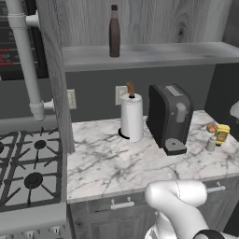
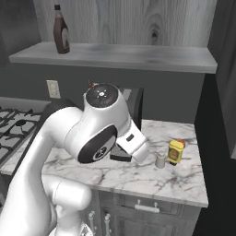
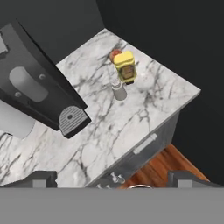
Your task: There are various items on the counter. Only move the condiments/shakers into the cabinet.
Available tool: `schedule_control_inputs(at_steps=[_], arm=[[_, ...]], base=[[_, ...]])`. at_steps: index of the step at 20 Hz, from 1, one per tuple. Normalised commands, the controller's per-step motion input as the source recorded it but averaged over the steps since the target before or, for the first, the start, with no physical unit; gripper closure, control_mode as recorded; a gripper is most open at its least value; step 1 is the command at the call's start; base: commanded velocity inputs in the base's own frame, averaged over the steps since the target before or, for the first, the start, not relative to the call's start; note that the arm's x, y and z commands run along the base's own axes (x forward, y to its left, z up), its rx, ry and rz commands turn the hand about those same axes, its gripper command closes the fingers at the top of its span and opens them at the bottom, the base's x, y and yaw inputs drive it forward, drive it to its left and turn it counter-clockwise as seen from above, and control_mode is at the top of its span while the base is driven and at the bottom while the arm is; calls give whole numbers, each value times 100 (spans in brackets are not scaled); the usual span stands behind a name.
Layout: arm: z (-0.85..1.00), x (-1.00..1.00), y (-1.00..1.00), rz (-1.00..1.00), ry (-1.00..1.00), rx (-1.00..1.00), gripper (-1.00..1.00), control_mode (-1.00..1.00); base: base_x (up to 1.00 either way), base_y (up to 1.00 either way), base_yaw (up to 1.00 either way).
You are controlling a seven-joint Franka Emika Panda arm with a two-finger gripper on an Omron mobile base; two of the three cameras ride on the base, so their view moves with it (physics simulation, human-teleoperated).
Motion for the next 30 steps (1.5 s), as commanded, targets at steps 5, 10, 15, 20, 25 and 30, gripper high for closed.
schedule_control_inputs(at_steps=[5,10,15,20,25,30], arm=[[-38,27,-10,0,0,0,-100,-100],[-25,41,-17,0,0,0,-100,-100],[-16,39,-32,0,0,0,-100,-100],[-19,20,-46,0,0,0,-100,-100],[-13,29,-26,0,0,0,-100,-100],[-16,35,-7,0,0,0,-100,-100]], base=[[0,0,0],[0,0,0],[0,0,0],[0,0,0],[0,0,0],[0,0,0]])
